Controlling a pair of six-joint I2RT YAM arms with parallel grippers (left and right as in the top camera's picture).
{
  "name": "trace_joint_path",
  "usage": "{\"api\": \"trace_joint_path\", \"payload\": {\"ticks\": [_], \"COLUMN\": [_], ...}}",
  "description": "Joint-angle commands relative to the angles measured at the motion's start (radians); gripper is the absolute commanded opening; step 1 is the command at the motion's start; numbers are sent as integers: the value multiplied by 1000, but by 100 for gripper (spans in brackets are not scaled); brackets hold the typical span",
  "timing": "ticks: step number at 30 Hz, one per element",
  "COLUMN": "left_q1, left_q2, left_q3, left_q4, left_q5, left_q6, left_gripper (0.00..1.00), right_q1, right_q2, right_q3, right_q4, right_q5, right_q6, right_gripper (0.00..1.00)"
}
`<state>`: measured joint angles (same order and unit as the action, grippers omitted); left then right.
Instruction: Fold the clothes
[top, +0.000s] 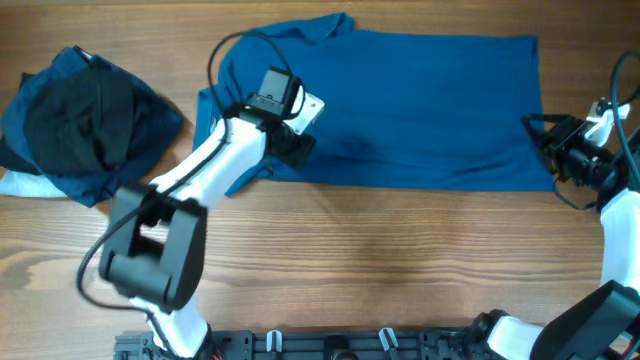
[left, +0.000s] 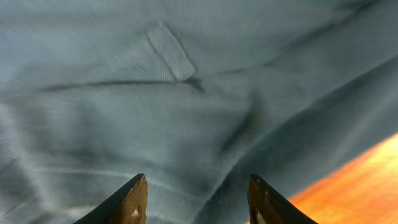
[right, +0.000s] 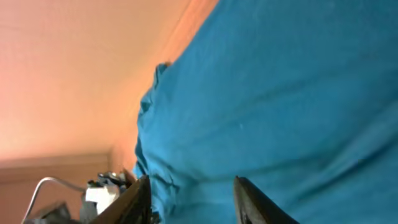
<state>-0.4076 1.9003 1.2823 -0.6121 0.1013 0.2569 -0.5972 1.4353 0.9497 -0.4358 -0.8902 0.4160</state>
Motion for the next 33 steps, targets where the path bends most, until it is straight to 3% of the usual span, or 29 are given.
{"api": "trace_joint_path", "payload": {"ticks": [1,7,11,20,33], "left_q1": [-1,-24,-38,-37,31], "left_q2": [76,108,102,35,51], "left_q3": [6,6,9,122,122], "left_q4": [15,29,40,-41,177], "left_q5": [-32,-32,-72,-200,-278], "left_q6": [27,27,12,0,27], "left_gripper": [51,40,4,4,6], "right_q1": [-3,-2,-3,-2,-2], "right_q2": [-14,-14,-14,-14,-14], "right_q3": [8,8,8,8,8], "right_q4": [-38,-37,-40,-42,-41], "right_q5": [110,140,152,196,240], "right_q6": [-51,-50,-50,-50,-50], "right_gripper": [44,49,49,50,54]}}
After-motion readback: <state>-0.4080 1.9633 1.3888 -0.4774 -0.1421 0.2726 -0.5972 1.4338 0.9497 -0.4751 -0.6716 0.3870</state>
